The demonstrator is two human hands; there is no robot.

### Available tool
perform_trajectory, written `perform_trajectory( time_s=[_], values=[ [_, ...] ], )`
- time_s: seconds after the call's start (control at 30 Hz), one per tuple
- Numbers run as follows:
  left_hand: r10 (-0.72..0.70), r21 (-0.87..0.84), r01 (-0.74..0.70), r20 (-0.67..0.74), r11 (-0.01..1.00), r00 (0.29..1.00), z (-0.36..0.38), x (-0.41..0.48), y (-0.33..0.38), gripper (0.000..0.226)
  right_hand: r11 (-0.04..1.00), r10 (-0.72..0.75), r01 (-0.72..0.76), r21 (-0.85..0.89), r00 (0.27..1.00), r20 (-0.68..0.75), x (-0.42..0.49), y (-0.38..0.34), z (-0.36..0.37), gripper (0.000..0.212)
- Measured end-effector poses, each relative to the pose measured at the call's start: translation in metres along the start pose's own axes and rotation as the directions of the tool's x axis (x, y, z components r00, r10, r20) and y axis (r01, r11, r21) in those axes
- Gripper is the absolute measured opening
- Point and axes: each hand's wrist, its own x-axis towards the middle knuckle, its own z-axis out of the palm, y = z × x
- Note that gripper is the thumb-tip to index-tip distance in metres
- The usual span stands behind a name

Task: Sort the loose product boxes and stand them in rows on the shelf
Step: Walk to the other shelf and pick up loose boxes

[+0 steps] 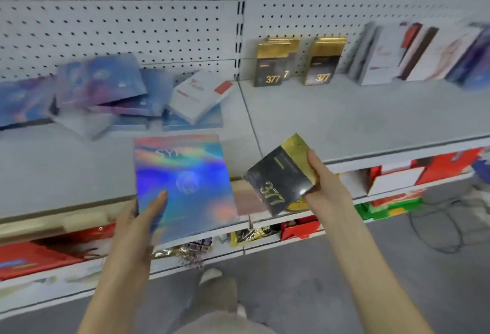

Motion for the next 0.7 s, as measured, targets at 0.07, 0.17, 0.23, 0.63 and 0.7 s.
perform_trajectory(
  time_s=[0.07, 0.17, 0.23, 0.63, 0.7],
  values=[
    [-0.007, 0.022, 0.006, 0.068, 1.0, 0.998, 0.032, 0.007, -0.002, 0.007, 0.996, -0.085, 0.086, -0.033, 0.996, 0.028, 0.001, -0.03, -0.018, 0.028],
    [-0.007, 0.053, 0.0, 0.126, 0.999, 0.992, 0.073, 0.019, -0.003, 0.009, 0.978, -0.178, 0.182, -0.099, 0.983, 0.053, 0.012, -0.066, -0.035, 0.042],
    [-0.014, 0.051, 0.006, 0.146, 0.999, 0.989, 0.098, 0.028, -0.004, 0.008, 0.957, -0.23, 0.238, -0.168, 0.971, 0.063, 0.024, -0.085, -0.045, 0.047],
    [-0.021, -0.018, 0.023, 0.089, 1.0, 0.996, 0.242, 0.12, -0.013, 0.015, 0.552, -0.511, 0.43, -0.714, 0.851, 0.118, 0.164, -0.221, -0.024, 0.019],
    [-0.026, -0.048, 0.03, 0.082, 0.998, 0.996, 0.256, 0.133, -0.011, 0.013, 0.321, -0.559, 0.461, -0.827, 0.797, 0.227, 0.192, -0.243, -0.006, 0.022]
  ],
)
